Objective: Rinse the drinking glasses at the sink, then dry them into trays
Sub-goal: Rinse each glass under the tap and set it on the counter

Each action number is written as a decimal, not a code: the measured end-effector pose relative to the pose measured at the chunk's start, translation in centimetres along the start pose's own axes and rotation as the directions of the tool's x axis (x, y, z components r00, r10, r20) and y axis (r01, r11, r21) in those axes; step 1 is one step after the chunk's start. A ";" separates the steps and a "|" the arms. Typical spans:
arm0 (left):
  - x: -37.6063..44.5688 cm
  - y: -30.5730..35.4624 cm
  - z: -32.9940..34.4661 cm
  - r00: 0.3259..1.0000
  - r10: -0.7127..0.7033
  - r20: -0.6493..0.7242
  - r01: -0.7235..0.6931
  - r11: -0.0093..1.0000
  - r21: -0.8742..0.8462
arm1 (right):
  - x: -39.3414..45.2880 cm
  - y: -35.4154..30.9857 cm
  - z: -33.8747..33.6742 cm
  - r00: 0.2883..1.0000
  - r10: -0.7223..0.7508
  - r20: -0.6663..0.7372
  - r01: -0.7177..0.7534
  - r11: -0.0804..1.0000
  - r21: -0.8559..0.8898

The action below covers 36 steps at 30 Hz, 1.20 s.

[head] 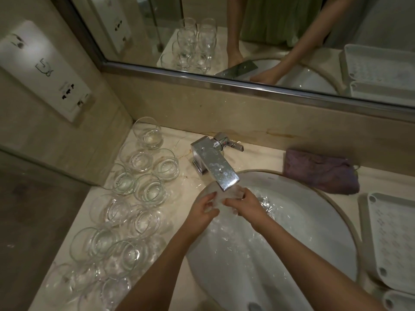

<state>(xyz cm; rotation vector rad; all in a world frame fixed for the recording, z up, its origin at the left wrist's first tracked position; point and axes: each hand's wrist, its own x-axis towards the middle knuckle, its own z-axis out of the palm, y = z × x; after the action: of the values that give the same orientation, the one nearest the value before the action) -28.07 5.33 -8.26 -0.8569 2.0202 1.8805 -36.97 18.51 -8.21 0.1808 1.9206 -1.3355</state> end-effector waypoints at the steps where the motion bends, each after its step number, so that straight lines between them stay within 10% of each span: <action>1: -0.1 0.1 0.2 1.000 0.006 0.018 -0.007 1.000 0.024 | 0.0 0.2 0.0 1.000 0.028 -0.006 -0.028 0.998 0.053; 8: 0.2 1.1 1.9 0.981 0.196 -0.003 -0.195 0.979 0.063 | -0.7 0.7 0.2 0.996 0.088 0.035 -0.094 0.934 0.346; 17: 0.4 1.5 0.9 0.990 0.064 0.124 -0.040 0.980 -0.194 | -1.7 -0.8 -2.8 0.983 -0.113 0.144 0.091 0.984 0.152; 31: 0.8 1.8 0.4 0.983 -0.078 0.164 0.129 0.936 -0.328 | -1.9 -2.1 -1.9 0.989 0.096 0.109 -0.094 0.995 -0.023; 36: 1.4 2.3 0.7 0.964 -0.256 0.077 0.267 0.904 -0.335 | -1.2 -0.7 -3.1 0.976 -0.160 0.150 0.206 0.902 -0.379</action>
<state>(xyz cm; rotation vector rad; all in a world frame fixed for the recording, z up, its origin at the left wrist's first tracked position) -30.67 5.63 -7.28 -1.1134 1.4872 2.0990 -38.07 21.16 -6.42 -0.2794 2.0997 -1.0194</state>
